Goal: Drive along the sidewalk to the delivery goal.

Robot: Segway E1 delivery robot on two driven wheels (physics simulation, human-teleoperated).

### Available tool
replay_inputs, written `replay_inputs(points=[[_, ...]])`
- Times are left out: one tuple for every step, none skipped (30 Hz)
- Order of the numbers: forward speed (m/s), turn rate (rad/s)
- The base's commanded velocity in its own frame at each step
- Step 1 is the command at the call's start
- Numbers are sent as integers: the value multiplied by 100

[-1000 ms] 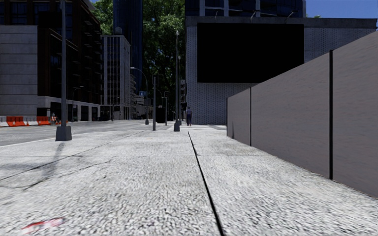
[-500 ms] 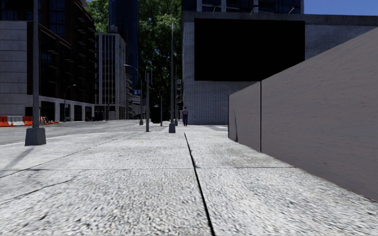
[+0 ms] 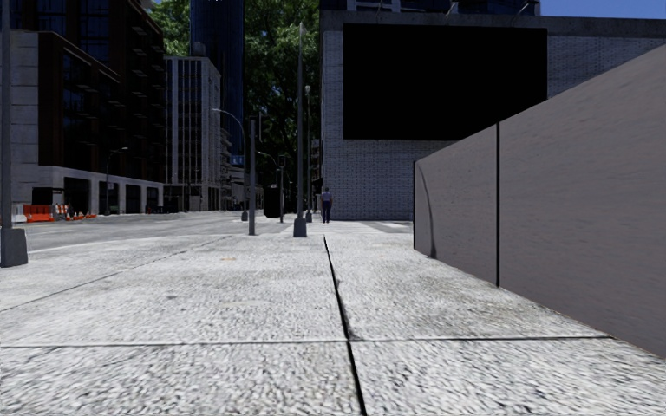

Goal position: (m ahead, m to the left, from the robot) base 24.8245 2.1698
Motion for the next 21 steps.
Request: replay_inputs(points=[[200,0],[200,0],[200,0],[200,0],[200,0],[200,0],[200,0],[200,0],[200,0],[200,0],[200,0],[200,0],[200,0],[200,0],[200,0],[200,0],[200,0],[200,0],[200,0],[200,0],[200,0]])
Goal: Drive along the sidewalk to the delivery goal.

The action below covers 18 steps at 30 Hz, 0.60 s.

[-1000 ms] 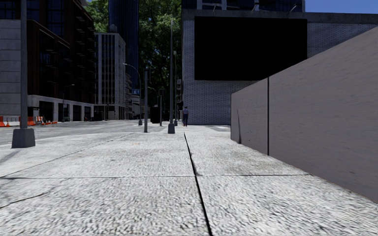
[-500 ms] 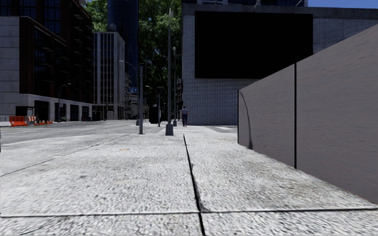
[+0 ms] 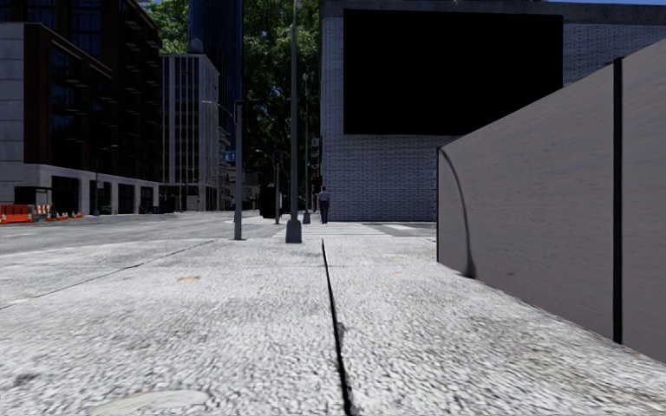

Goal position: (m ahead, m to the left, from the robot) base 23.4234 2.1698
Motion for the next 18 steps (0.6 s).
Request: replay_inputs(points=[[200,0],[200,0],[200,0],[200,0],[200,0],[200,0],[200,0],[200,0],[200,0],[200,0],[200,0],[200,0],[200,0],[200,0],[200,0],[200,0],[200,0],[200,0]])
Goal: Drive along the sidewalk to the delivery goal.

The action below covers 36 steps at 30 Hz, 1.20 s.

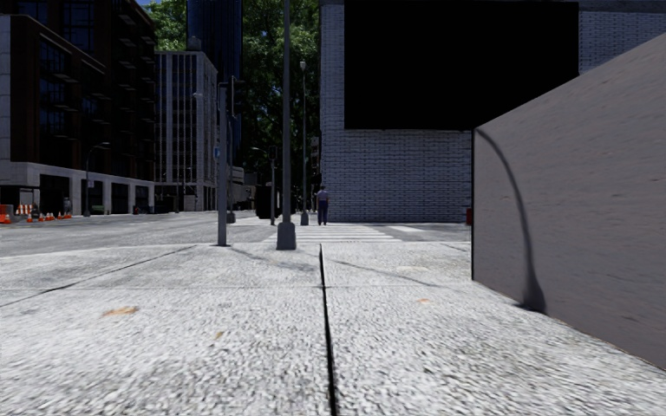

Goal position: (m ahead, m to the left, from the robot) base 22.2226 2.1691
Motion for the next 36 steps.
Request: replay_inputs(points=[[200,0],[200,0],[200,0],[200,0],[200,0],[200,0],[200,0],[200,0],[200,0],[200,0],[200,0],[200,0],[200,0],[200,0],[200,0],[200,0],[200,0],[200,0],[200,0],[200,0],[200,0],[200,0],[200,0],[200,0],[200,0],[200,0],[200,0],[200,0],[200,0],[200,0],[200,0],[200,0],[200,0],[200,0],[200,0],[200,0]])
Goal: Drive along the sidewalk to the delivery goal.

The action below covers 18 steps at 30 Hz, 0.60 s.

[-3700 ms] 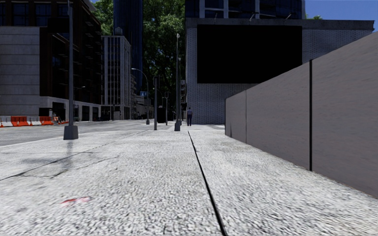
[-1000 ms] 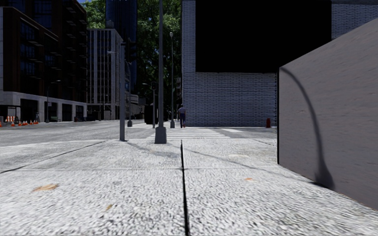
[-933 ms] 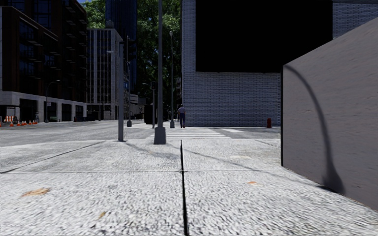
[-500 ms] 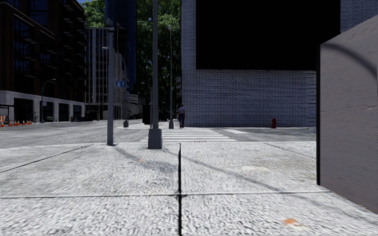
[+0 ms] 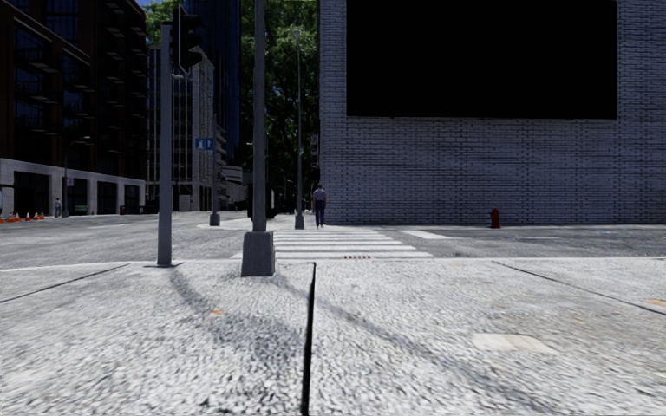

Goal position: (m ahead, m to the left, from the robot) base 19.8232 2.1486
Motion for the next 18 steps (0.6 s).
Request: replay_inputs(points=[[200,0],[200,0],[200,0],[200,0],[200,0],[200,0],[200,0],[200,0],[200,0],[200,0],[200,0],[200,0],[200,0],[200,0],[200,0],[200,0],[200,0],[200,0]])
